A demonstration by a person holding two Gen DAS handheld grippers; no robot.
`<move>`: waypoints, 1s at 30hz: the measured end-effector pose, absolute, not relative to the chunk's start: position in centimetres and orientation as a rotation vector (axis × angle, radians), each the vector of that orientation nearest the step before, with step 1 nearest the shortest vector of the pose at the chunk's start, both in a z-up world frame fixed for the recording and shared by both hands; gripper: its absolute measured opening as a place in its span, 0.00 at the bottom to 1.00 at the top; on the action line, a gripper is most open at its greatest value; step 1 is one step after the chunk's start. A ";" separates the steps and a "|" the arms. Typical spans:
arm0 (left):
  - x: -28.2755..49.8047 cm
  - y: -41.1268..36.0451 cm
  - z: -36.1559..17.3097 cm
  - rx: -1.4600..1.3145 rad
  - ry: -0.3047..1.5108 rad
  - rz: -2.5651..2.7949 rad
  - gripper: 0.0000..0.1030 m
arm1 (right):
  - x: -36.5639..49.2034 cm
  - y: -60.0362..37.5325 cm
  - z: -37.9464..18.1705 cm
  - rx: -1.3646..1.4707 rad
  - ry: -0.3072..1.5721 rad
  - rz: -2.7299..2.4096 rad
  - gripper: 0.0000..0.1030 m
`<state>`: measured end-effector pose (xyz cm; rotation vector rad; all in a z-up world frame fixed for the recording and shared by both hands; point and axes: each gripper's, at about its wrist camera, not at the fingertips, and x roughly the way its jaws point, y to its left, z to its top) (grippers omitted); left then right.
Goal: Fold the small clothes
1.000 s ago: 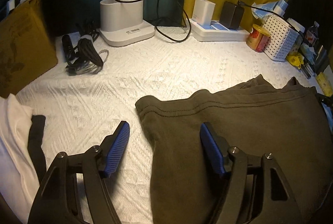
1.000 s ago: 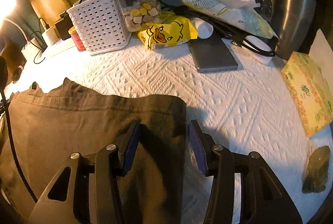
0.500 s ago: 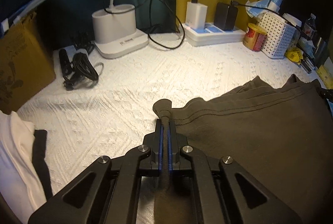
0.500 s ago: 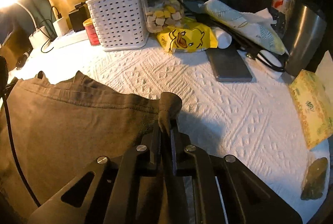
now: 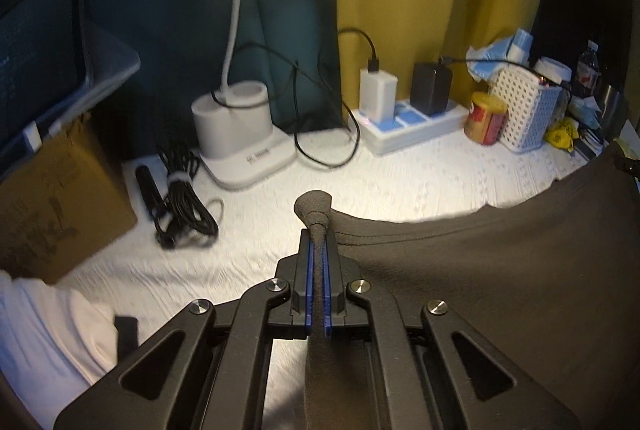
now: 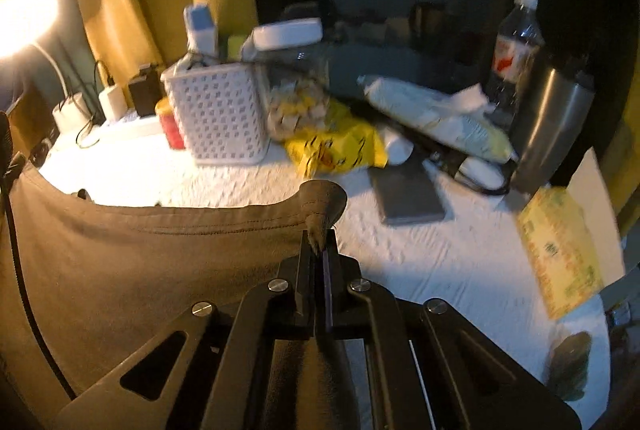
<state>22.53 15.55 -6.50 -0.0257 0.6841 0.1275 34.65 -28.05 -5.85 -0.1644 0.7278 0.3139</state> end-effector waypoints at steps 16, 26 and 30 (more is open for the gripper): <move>26.3 16.5 -9.5 -0.102 0.789 0.114 0.03 | 37.7 -28.5 -10.3 -0.171 0.832 0.285 0.03; 25.7 16.7 -9.3 -0.142 0.819 0.167 0.04 | 37.8 -27.9 -11.0 -0.212 0.868 0.219 0.05; 24.6 17.0 -8.4 -0.163 0.796 0.193 0.38 | 37.8 -28.2 -10.6 -0.205 0.862 0.186 0.37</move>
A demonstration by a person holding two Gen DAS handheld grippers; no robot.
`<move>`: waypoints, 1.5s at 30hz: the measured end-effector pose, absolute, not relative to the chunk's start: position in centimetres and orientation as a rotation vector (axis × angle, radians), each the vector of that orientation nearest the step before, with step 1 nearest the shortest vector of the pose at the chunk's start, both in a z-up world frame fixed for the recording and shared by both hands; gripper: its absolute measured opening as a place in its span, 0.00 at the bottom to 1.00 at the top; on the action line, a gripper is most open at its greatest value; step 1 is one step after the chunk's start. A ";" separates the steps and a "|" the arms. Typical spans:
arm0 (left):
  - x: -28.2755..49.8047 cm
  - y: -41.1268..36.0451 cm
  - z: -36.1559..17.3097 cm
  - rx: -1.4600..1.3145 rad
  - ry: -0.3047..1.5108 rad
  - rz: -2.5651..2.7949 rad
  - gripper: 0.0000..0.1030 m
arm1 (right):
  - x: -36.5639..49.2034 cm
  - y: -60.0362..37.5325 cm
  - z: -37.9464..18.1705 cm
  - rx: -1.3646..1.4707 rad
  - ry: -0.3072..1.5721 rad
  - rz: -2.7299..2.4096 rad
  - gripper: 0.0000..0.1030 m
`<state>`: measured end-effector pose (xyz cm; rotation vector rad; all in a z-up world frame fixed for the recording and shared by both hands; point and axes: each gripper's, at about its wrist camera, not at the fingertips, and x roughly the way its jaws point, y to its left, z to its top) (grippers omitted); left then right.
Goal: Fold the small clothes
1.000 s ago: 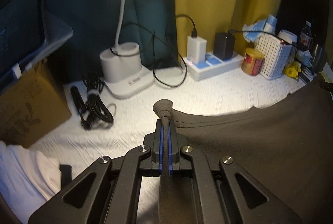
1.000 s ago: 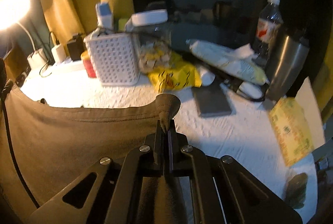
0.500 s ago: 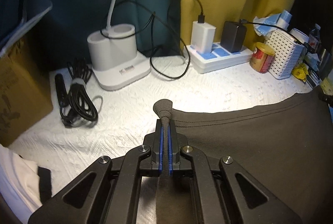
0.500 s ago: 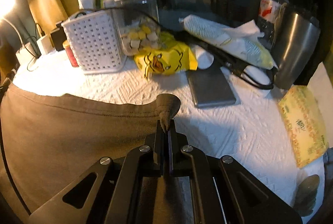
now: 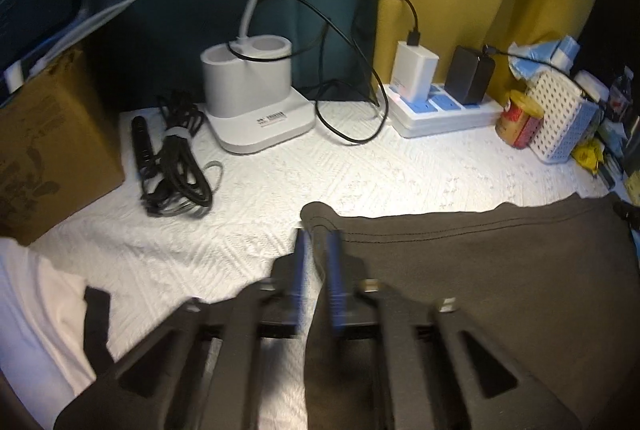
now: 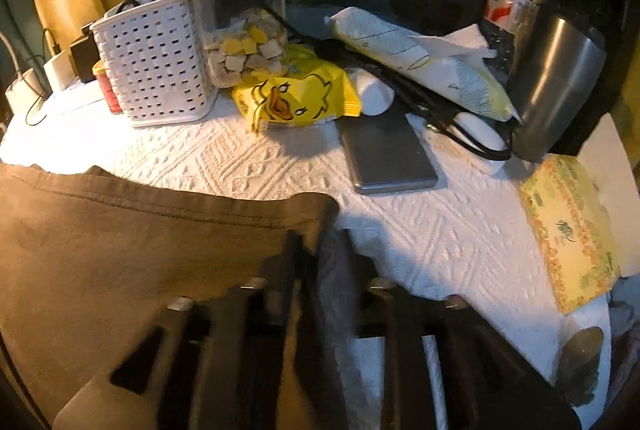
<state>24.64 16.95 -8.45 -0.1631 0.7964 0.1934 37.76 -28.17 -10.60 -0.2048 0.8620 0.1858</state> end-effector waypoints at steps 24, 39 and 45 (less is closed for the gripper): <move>16.5 11.3 -3.0 -0.201 0.638 0.099 0.62 | 28.6 -29.0 -5.6 -0.149 0.792 0.210 0.46; 11.6 6.7 -4.2 -0.188 0.663 0.007 0.72 | 21.2 -29.8 -5.5 -0.098 0.796 0.242 0.70; 9.7 5.4 -4.7 -0.178 0.660 -0.014 0.74 | 17.9 -30.7 -5.6 -0.055 0.795 0.222 0.70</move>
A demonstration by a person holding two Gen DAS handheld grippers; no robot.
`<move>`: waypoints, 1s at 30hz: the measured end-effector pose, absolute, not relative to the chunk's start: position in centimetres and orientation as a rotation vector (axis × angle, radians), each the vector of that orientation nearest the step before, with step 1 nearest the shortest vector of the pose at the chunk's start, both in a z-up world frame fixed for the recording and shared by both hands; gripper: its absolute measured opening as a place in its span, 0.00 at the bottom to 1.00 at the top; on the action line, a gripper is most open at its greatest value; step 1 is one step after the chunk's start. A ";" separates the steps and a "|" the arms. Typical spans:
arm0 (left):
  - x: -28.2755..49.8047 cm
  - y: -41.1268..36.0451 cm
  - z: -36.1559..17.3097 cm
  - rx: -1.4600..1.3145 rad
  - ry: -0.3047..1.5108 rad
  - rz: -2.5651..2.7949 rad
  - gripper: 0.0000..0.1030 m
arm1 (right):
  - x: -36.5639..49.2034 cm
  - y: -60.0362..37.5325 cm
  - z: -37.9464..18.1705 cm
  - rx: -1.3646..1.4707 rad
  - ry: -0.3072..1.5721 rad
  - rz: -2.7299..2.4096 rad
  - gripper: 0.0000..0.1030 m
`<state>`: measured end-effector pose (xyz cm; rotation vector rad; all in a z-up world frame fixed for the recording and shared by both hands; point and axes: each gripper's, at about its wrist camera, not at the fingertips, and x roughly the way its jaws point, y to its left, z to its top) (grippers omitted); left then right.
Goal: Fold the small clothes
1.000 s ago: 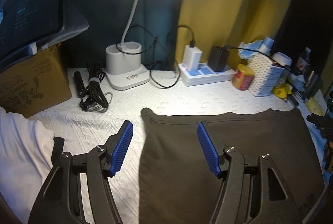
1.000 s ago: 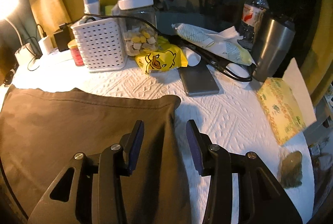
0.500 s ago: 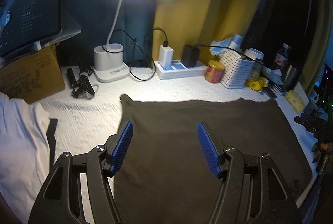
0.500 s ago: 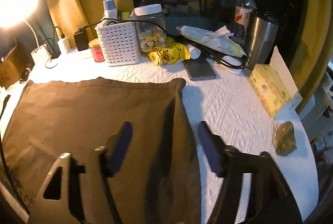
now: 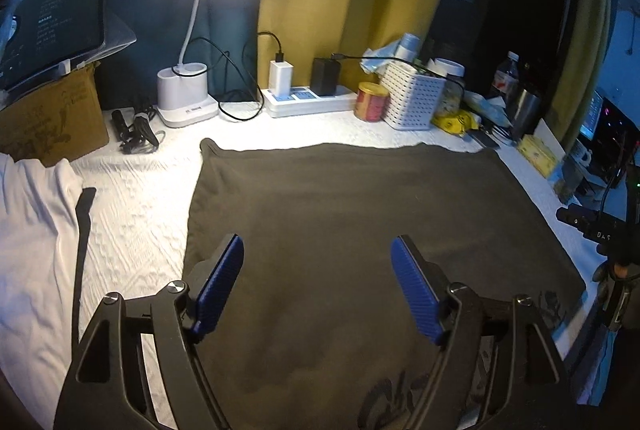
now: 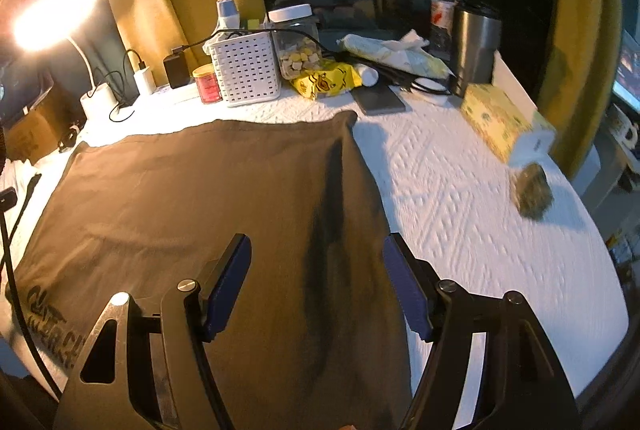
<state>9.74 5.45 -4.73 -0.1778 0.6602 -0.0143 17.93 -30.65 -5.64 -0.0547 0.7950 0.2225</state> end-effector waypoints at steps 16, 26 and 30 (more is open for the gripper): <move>6.0 1.5 -7.1 -0.169 0.699 -0.116 0.74 | 9.5 -32.9 -7.2 0.024 0.815 0.191 0.70; 4.5 0.8 -8.6 -0.168 0.736 -0.112 0.74 | 4.8 -34.4 -8.6 0.055 0.875 0.151 0.70; 4.3 1.3 -9.1 -0.187 0.749 -0.089 0.74 | 4.2 -34.3 -9.2 0.086 0.897 0.168 0.70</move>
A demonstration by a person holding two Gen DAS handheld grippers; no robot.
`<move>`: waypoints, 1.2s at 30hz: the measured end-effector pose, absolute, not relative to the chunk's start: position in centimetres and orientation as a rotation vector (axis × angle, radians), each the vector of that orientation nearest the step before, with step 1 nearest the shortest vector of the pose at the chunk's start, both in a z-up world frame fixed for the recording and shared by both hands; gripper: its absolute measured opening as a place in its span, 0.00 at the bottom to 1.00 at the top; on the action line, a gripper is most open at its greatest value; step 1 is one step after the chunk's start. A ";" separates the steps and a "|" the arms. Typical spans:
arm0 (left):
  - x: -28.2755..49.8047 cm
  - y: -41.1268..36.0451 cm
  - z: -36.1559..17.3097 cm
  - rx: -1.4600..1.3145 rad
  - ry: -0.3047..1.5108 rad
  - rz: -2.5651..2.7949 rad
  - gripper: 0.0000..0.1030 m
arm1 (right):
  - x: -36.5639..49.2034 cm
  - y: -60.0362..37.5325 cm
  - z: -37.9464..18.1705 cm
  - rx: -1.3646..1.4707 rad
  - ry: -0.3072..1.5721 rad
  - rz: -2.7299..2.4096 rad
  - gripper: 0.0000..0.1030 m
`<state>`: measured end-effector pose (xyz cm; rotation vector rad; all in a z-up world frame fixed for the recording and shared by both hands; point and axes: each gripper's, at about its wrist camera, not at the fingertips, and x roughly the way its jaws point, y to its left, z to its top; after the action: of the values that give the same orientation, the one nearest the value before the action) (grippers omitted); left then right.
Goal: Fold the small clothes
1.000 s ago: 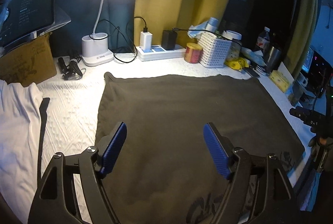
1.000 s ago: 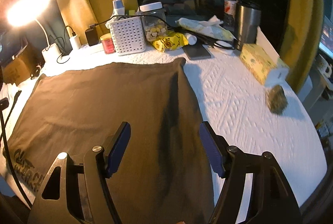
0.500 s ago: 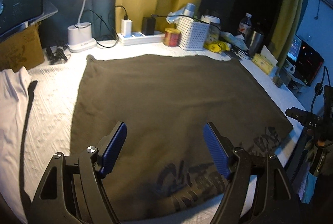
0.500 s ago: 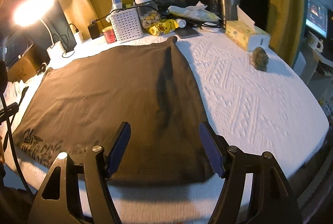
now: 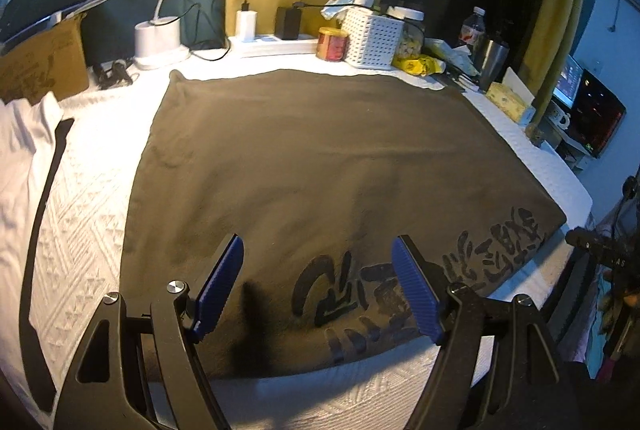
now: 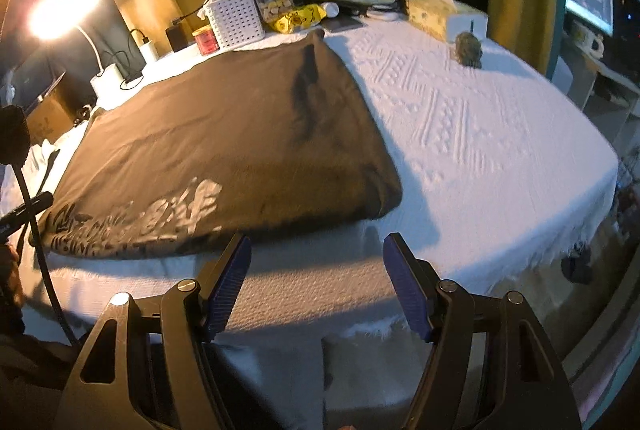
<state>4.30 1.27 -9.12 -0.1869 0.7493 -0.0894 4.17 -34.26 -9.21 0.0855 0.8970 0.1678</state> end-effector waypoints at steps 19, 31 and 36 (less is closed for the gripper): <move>6.9 4.1 -9.0 -0.203 0.774 -0.018 0.74 | 10.0 -31.6 -10.6 0.233 0.906 0.220 0.73; 9.8 6.3 -9.0 -0.213 0.794 0.028 0.74 | 14.8 -29.4 -10.9 0.259 0.884 0.259 0.73; 11.1 7.2 -9.0 -0.214 0.800 0.049 0.74 | 17.1 -28.8 -11.0 0.263 0.876 0.252 0.73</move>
<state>11.06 7.21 -9.01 -0.2136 0.8005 0.0487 17.07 -28.75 -11.01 0.2634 0.8758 0.2524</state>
